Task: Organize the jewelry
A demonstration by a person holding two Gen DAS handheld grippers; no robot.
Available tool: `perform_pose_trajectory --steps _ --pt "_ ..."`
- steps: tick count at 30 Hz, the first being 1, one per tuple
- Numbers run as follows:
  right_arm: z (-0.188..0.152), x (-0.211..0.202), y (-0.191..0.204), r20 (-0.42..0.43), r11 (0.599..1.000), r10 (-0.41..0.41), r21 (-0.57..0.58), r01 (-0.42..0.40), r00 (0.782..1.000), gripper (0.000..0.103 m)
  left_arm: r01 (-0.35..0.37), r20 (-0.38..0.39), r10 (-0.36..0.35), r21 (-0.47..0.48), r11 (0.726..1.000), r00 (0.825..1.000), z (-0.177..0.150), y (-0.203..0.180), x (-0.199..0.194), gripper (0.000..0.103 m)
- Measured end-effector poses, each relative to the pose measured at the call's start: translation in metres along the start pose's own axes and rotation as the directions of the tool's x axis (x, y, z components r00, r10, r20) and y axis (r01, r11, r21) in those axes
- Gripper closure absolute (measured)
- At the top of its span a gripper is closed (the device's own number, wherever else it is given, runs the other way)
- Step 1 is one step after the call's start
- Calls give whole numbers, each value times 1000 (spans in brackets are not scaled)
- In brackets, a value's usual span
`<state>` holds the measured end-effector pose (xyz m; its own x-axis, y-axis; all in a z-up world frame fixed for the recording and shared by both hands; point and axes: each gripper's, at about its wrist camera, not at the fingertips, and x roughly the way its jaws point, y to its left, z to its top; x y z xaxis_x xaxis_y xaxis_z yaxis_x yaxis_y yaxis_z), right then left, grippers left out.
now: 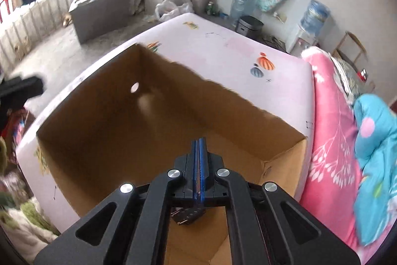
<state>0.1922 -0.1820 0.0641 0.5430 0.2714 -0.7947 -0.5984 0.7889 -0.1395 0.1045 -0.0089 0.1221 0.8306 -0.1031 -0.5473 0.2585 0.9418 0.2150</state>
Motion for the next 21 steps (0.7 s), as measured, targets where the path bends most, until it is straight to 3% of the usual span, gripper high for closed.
perform_pose_trajectory --steps 6,8,9,11,13,17,21 --pt "-8 -19 -24 26 997 7 83 -9 1000 101 10 -3 -11 -149 989 1000 -32 20 -23 103" --pt "-11 -22 -32 4 992 26 125 -26 1000 95 11 -8 -13 -184 983 1000 -44 23 -29 102" --pt "-11 -22 -37 -7 989 40 144 -39 999 91 13 -9 -15 -211 977 1000 -52 25 -33 97" --pt "-15 -23 -43 -30 979 67 194 -60 997 61 15 -11 -19 -270 963 1000 -66 30 -38 87" --pt "-19 -23 -46 -53 967 111 237 -95 992 52 18 -13 -24 -321 947 1000 -82 32 -43 79" --pt "-23 -3 -49 -143 933 201 329 -144 969 49 20 -21 -31 -387 922 999 -111 28 -45 67" --pt "-23 25 -45 -241 934 183 345 -92 953 49 87 -34 -114 -444 892 993 -134 20 -38 61"
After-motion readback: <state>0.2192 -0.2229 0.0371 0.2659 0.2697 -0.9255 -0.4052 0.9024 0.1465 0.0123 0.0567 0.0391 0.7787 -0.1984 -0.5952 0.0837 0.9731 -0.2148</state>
